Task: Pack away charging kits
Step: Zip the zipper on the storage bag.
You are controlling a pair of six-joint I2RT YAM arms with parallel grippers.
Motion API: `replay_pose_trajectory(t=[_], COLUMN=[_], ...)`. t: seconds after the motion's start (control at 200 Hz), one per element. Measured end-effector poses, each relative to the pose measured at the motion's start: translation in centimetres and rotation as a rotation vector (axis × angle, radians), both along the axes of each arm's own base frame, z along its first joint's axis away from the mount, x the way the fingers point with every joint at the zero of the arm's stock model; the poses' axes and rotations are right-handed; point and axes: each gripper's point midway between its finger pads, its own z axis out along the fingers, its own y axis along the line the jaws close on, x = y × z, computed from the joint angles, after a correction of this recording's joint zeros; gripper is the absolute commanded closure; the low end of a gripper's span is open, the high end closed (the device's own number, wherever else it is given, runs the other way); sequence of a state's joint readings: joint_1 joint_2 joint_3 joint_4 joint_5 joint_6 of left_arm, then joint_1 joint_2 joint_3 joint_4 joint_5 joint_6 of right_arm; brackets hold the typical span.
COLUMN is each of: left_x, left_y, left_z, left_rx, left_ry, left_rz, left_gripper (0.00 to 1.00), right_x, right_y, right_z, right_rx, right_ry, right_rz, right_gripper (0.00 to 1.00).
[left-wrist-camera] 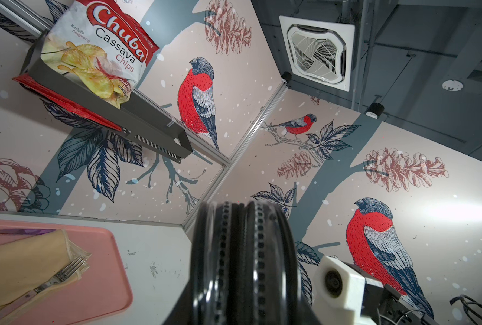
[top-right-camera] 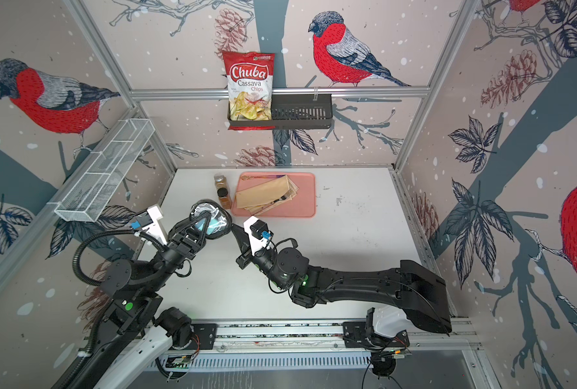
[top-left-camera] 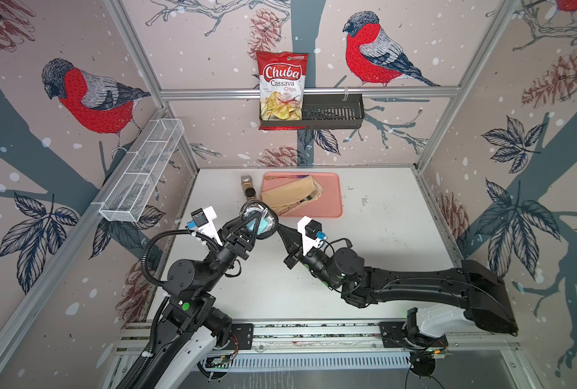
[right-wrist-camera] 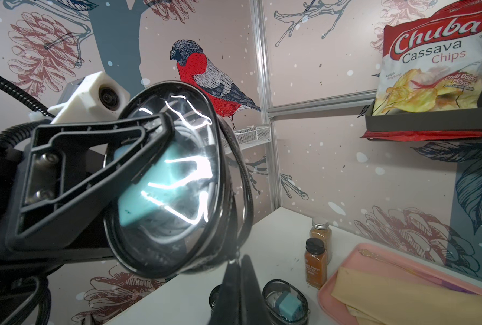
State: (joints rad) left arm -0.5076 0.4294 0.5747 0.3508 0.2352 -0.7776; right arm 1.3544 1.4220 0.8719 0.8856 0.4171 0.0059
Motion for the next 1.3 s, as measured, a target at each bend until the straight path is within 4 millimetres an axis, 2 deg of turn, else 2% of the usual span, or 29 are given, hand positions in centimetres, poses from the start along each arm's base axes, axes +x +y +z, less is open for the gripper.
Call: replay_pose_trajectory(t=[0.41, 0.635, 0.951, 1.301], left_x=[0.2, -0.1, 0.0, 0.1], left_y=[-1.5, -1.3, -1.7, -2.9], left_z=[-1.4, -2.1, -2.5, -3.1], left_rx=[0.092, 0.122, 0.142, 0.154], left_ry=[0.029, 0.04, 0.045, 0.049], left_rz=[-0.05, -0.048, -0.06, -0.123], left_gripper=[1.0, 1.0, 1.0, 1.0], right_x=[1.4, 1.1, 1.3, -0.1], right_y=[-1.3, -1.9, -1.6, -1.4], right_z=[-0.5, -0.8, -1.0, -1.3], right_rx=[-0.084, -0.131, -0.167, -0.162], right_ry=[0.008, -0.01, -0.002, 0.025], right_rz=[-0.034, -0.007, -0.007, -0.049], right_gripper=[1.0, 1.0, 1.0, 1.0])
